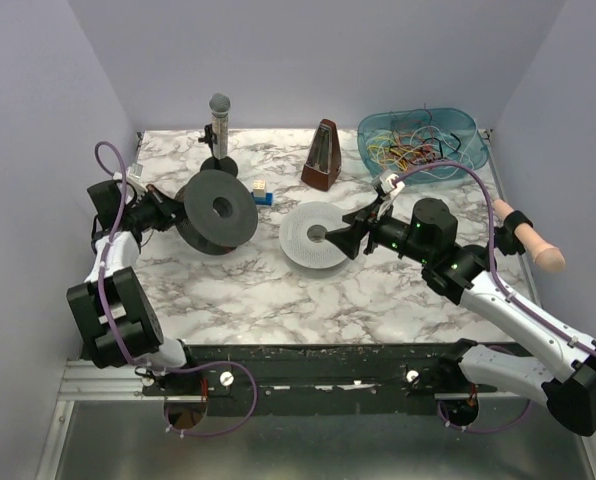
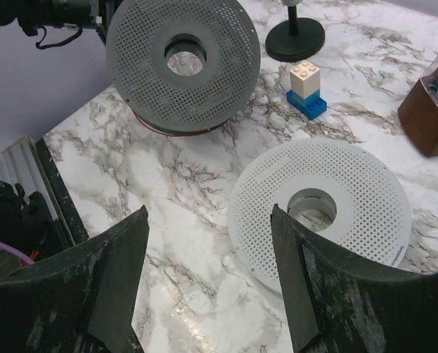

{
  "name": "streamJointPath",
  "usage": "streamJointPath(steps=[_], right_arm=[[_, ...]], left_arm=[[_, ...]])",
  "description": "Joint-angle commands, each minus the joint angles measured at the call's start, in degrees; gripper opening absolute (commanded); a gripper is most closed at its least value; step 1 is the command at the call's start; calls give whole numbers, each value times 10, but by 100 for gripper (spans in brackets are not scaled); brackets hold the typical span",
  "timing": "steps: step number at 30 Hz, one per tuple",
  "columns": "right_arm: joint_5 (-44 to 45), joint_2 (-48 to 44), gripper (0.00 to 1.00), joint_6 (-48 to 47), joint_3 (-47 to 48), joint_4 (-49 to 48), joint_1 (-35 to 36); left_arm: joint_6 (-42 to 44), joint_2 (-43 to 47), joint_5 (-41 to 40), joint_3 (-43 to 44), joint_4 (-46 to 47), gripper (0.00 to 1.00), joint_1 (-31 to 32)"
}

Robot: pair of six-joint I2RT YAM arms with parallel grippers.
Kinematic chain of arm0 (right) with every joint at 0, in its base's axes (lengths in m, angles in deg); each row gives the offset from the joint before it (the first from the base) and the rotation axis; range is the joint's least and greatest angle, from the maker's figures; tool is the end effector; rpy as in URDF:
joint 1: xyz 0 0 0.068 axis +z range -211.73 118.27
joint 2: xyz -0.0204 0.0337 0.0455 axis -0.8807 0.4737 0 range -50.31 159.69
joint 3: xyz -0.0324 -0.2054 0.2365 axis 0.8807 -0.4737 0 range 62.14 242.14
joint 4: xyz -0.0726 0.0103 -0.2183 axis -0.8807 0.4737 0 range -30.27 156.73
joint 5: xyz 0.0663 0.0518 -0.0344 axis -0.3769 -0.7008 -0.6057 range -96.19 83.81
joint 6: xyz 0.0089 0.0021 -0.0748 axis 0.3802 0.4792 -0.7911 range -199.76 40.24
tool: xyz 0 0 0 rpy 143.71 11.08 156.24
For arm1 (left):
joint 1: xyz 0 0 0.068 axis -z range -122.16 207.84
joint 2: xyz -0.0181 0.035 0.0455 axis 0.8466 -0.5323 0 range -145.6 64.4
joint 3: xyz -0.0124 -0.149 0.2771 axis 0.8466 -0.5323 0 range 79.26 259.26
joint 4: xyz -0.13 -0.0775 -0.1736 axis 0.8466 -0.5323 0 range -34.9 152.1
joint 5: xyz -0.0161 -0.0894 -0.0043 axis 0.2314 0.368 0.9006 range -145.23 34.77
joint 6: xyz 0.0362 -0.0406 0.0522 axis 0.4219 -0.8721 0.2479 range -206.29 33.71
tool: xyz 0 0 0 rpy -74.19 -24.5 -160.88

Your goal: Wrap the cables

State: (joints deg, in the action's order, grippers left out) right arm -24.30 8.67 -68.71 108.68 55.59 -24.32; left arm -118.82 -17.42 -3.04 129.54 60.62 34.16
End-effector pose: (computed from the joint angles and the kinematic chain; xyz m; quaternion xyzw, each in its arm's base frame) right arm 0.1580 0.1458 0.3705 -0.2706 0.7038 0.3736 0.5402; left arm 0.2791 0.0675 0.2966 -0.1869 0.7951 -0.4185 0.3973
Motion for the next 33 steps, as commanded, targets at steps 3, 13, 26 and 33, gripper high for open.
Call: streamJointPath(steps=[3, 13, 26, 33], right_arm=[[-11, -6, 76, -4, -2, 12, 1], [-11, -11, 76, -18, -3, 23, 2], [-10, 4, 88, -39, 18, 41, 2], [-10, -7, 89, -52, 21, 59, 1]], left_arm=[[50, -76, 24, 32, -16, 0, -3], [55, -209, 10, 82, -35, 0, -16], [199, -379, -85, 282, -248, 18, -20], [440, -511, -100, 502, -524, 0, -5]])
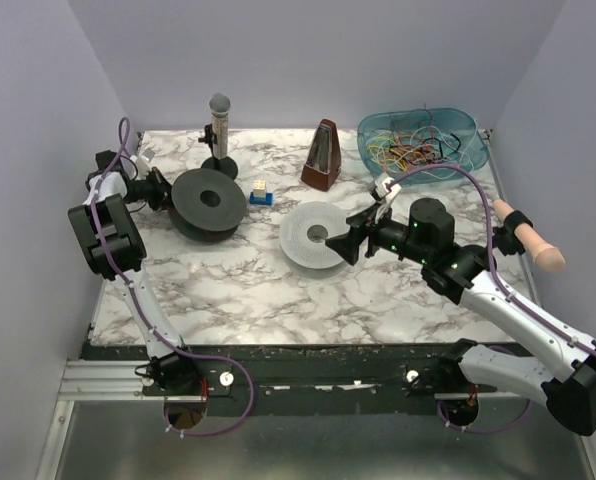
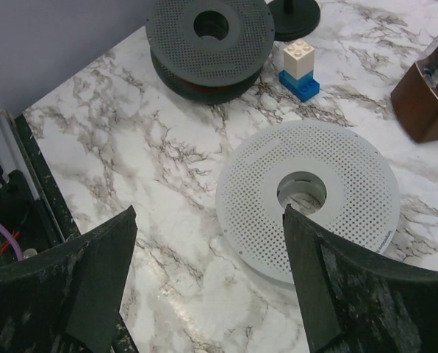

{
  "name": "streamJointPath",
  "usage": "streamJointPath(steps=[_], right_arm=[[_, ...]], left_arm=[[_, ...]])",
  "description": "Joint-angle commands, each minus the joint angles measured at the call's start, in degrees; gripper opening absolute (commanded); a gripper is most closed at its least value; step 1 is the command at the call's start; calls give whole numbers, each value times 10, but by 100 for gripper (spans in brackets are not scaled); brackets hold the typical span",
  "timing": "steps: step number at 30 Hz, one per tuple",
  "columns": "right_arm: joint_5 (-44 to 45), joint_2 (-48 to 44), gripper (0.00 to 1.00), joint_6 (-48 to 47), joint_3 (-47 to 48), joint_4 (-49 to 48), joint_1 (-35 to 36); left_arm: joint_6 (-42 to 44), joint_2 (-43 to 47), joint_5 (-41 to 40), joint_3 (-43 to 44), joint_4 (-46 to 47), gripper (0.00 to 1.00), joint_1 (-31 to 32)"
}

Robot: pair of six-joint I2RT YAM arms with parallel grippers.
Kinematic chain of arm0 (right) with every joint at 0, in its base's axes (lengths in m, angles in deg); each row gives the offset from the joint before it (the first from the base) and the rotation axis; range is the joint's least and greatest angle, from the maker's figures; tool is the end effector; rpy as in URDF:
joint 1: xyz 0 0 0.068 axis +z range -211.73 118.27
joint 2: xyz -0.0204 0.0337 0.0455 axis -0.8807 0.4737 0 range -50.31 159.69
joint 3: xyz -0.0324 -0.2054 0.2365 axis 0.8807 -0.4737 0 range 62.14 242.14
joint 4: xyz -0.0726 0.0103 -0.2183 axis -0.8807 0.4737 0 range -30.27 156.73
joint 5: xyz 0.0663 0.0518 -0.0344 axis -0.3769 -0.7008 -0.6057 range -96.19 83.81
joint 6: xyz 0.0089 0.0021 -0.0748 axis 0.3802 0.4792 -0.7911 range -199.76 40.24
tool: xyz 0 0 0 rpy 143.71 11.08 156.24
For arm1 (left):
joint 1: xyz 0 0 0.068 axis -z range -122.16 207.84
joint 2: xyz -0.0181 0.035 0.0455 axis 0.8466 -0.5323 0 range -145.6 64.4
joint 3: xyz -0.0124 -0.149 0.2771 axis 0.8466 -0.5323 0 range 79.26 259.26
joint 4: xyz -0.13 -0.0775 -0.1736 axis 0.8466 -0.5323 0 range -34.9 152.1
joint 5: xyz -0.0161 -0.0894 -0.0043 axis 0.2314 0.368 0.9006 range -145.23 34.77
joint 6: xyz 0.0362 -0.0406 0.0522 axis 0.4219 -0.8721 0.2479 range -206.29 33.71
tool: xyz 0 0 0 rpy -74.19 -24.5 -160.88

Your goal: Wrap the cables

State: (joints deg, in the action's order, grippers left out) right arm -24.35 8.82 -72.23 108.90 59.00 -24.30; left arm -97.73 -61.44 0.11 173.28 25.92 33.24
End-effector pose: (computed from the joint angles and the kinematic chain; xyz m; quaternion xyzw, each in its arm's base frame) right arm 0.1573 0.1455 0.3634 -0.2938 0.7138 0.3516 0.5297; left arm 0.4332 0.1408 0.1999 -0.1848 0.8541 -0.4334 0.2201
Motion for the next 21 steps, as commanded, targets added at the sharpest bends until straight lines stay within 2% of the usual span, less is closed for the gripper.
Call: streamJointPath(steps=[1, 7, 11, 16, 21], right_arm=[[-6, -10, 89, -21, 18, 28, 2], [1, -4, 89, -35, 23, 42, 2], [-4, 7, 89, -37, 31, 42, 2], [-14, 11, 89, -36, 35, 44, 2], [-7, 0, 89, -37, 36, 50, 1]], left_arm=[[269, -77, -131, 71, -202, 0, 7], [412, -99, -150, 104, -323, 0, 24], [432, -113, -165, 128, -347, 0, 39], [455, -132, -208, 181, -366, 21, 71], [496, -142, -241, 218, -378, 21, 103]])
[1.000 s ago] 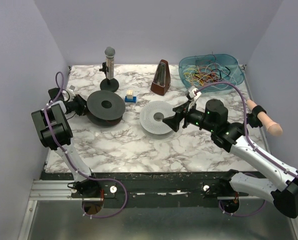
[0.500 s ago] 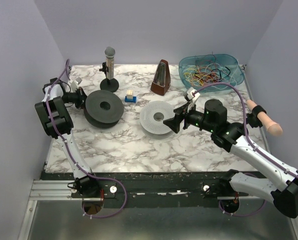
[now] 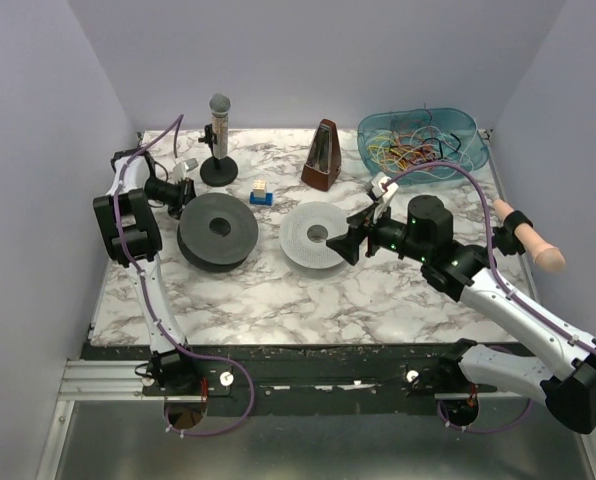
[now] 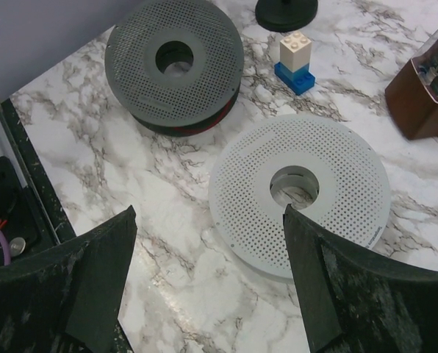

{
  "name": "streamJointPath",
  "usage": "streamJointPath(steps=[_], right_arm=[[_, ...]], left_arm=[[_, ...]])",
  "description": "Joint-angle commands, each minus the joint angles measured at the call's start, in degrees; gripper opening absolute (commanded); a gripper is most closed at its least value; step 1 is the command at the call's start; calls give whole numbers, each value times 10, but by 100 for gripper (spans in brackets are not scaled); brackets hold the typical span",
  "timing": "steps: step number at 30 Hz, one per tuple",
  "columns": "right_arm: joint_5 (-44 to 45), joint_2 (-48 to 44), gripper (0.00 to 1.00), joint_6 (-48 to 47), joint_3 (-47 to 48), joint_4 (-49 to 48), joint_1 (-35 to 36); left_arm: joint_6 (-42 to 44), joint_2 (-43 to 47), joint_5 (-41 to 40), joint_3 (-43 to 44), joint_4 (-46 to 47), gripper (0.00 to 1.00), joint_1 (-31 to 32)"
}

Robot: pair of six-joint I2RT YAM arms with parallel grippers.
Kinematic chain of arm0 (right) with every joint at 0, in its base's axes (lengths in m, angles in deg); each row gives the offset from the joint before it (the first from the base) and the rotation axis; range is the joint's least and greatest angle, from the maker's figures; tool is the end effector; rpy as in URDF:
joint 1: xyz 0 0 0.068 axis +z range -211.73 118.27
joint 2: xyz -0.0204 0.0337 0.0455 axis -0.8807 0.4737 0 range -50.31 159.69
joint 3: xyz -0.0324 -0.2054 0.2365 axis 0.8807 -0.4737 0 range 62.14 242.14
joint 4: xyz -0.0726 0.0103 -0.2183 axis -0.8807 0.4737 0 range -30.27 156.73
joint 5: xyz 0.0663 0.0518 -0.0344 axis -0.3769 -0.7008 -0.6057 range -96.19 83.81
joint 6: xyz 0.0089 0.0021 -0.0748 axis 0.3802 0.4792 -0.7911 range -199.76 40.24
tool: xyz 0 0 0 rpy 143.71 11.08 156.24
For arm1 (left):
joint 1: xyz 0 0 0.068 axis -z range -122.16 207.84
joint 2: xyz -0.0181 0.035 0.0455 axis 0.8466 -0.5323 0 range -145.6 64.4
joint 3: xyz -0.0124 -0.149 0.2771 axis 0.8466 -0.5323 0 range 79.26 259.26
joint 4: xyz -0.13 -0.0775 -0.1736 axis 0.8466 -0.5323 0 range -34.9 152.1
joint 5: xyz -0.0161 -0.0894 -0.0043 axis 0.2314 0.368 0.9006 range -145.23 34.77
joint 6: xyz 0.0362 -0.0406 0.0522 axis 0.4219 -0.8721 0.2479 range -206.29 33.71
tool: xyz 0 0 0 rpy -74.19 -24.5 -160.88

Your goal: Wrap the cables

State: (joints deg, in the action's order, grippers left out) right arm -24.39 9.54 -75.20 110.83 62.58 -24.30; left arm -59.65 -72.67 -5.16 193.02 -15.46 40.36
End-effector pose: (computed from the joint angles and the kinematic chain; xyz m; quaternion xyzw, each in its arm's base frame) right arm 0.1587 0.1466 0.3646 -0.3136 0.7188 0.3341 0.5228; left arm 0.4356 0.0860 0.1813 0.0320 0.9023 -0.4226 0.0786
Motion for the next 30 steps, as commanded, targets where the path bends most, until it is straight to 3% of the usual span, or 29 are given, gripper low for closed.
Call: streamJointPath(steps=[1, 4, 6, 11, 13, 18, 21, 23, 30], right_arm=[[-4, -10, 89, -7, 17, 16, 2], [-1, -15, 89, -8, 16, 22, 2], [-2, -15, 89, -9, 18, 23, 2], [-8, -14, 89, -9, 29, 29, 2], [-12, -11, 99, -7, 32, 30, 1], [-18, -8, 100, -5, 38, 33, 3], [-21, -7, 100, -3, 41, 38, 4], [-24, -8, 100, -4, 46, 41, 5], [-21, -3, 100, -4, 57, 47, 13]], left_arm=[[127, -28, -197, 20, 36, 19, 38], [157, -19, -201, 9, 39, 18, 45], [170, -23, -198, 15, 29, 23, 45], [181, -21, -190, 17, 40, 48, 45], [176, -13, -185, 9, 58, 57, 44], [149, 1, -170, 2, 110, 60, 42], [118, 13, -165, -4, 160, 69, 32], [94, 25, -154, -12, 207, 69, 23], [144, 46, -16, -19, 194, 65, 3]])
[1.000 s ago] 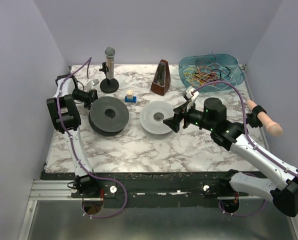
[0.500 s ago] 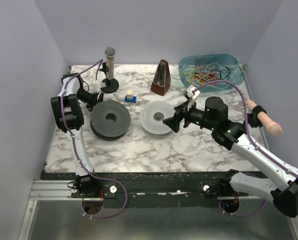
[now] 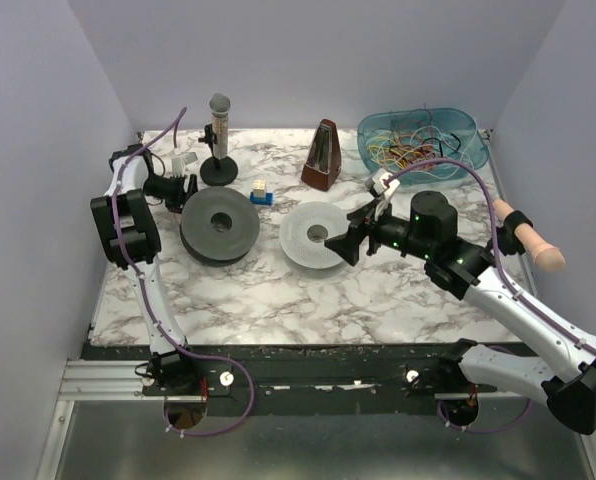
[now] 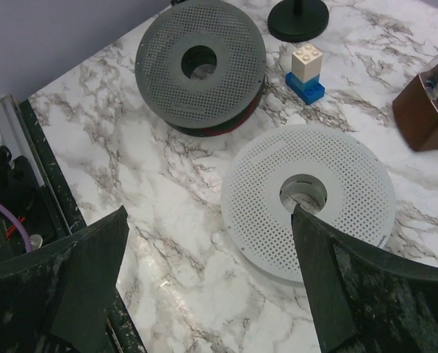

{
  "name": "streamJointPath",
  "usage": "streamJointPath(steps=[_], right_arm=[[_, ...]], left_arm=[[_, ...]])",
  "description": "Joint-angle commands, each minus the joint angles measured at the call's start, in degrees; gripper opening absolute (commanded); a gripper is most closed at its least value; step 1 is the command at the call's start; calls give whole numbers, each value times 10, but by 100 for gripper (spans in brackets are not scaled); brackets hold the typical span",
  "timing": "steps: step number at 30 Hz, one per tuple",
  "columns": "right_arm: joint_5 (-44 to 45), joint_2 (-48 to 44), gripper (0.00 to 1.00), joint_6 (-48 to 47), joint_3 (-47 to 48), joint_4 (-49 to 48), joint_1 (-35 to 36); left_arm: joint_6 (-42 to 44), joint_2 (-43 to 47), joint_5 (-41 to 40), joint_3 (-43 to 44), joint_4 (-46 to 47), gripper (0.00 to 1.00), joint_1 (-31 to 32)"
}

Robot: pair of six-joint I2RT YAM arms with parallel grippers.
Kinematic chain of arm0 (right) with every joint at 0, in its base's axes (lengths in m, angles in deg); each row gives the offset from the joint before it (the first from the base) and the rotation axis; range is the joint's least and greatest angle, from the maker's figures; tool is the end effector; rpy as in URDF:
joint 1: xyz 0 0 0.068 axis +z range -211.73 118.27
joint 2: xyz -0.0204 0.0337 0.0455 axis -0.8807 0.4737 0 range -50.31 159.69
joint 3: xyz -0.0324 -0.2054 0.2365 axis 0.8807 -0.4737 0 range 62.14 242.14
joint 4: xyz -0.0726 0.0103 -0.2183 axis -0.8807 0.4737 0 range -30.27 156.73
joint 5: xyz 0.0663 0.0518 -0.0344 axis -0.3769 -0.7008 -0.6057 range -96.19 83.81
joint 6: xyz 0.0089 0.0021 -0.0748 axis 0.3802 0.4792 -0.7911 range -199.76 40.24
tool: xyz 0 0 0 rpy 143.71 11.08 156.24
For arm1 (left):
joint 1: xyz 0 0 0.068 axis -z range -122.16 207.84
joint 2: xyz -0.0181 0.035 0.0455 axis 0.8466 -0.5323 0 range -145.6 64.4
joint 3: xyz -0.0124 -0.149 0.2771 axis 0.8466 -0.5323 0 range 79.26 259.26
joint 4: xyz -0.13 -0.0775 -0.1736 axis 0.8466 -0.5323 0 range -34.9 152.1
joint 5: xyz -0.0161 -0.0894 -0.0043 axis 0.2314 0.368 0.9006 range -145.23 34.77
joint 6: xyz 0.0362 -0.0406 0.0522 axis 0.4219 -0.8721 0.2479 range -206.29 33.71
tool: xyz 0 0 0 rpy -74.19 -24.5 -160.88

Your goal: Wrap the cables

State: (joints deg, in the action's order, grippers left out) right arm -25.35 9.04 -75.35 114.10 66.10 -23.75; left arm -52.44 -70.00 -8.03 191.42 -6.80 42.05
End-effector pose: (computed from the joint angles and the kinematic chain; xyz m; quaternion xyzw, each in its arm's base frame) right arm 0.1534 0.1464 0.3783 -0.3224 0.7130 0.3421 0.5202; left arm 0.4468 0.0778 0.1912 0.1398 0.9056 -0.3671 0.1597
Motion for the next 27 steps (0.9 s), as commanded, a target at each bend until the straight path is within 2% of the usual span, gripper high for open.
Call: streamJointPath(steps=[1, 4, 8, 13, 17, 18, 21, 27], right_arm=[[-11, 2, 100, -4, 28, 14, 10], [-4, 8, 100, -4, 32, 15, 17], [51, 77, 100, -4, 71, 9, 80], [126, 265, 100, -33, 259, 78, 187], [59, 412, 100, -38, 381, 73, 205], [48, 442, 100, -65, 404, 64, 206], [52, 536, 100, -105, 473, 54, 206], [33, 664, 100, -174, 589, 89, 206]], left_arm=[[85, 22, 23, -4, 97, 63, -13], [161, 32, 50, -15, 36, 57, -11], [161, 56, 19, -63, 78, 53, -3], [186, 52, -4, -67, 54, 50, 8], [198, 65, -12, -92, 61, 50, 16], [197, 64, -18, -94, 65, 51, 17], [183, 57, -35, -87, 72, 50, 21], [230, 68, -92, -108, 77, 52, 44]])
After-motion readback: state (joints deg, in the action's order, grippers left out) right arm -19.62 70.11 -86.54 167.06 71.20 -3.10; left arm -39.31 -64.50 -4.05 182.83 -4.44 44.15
